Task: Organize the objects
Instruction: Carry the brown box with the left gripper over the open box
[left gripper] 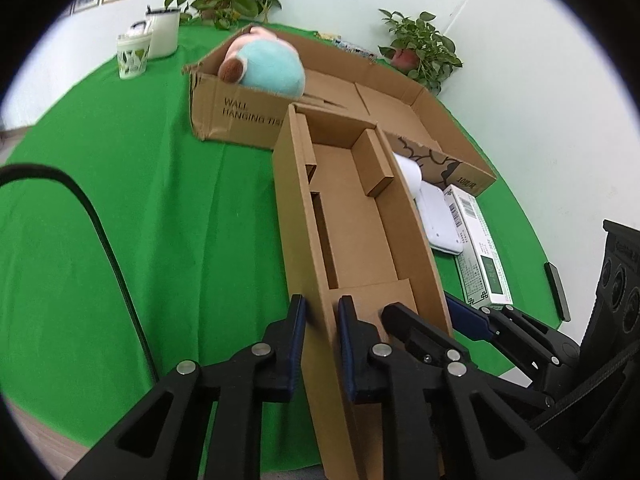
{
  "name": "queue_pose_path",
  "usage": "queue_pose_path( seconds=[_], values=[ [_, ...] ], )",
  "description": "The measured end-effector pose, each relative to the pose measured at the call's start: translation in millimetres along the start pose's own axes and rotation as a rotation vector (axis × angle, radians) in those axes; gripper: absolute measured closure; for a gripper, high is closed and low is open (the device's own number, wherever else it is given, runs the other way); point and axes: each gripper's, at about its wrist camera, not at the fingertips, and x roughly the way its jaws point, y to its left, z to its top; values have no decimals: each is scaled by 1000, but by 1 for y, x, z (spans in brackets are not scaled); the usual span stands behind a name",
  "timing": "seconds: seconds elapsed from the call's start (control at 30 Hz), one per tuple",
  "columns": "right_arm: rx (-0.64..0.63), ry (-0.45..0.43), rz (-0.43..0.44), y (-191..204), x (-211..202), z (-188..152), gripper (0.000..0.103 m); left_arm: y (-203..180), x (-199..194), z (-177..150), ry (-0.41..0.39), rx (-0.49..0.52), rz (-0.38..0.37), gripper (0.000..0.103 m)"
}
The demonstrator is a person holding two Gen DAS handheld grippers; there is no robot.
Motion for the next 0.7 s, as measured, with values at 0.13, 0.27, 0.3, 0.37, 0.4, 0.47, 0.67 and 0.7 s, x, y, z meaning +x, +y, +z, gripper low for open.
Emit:
queue_pose_path(
  seconds=[0.13, 0.27, 0.3, 0.37, 0.4, 0.47, 0.67, 0.7],
  values=[
    [30, -58, -3, -4, -14, 5, 81, -15, -15, 9, -45, 55, 26, 90],
    [44, -122, -29, -8, -35, 12, 86, -31, -27, 20, -89, 105, 27, 90],
    [51, -139, -33, -10, -41, 16, 87, -34, -30, 22, -101, 115, 26, 90],
    [64, -168, -40, -15, -51, 23, 88, -42, -37, 30, -129, 135, 19, 90],
    [68, -189, -47, -17, -58, 28, 88, -47, -40, 35, -144, 144, 15, 90],
    [74, -224, -63, -21, -69, 37, 89, -57, -45, 44, -167, 164, 13, 90],
    [89, -301, -80, -36, -95, 74, 91, -79, -59, 81, -235, 207, 7, 90],
    [92, -312, -78, -39, -99, 81, 92, -82, -61, 89, -246, 214, 6, 90]
  ],
)
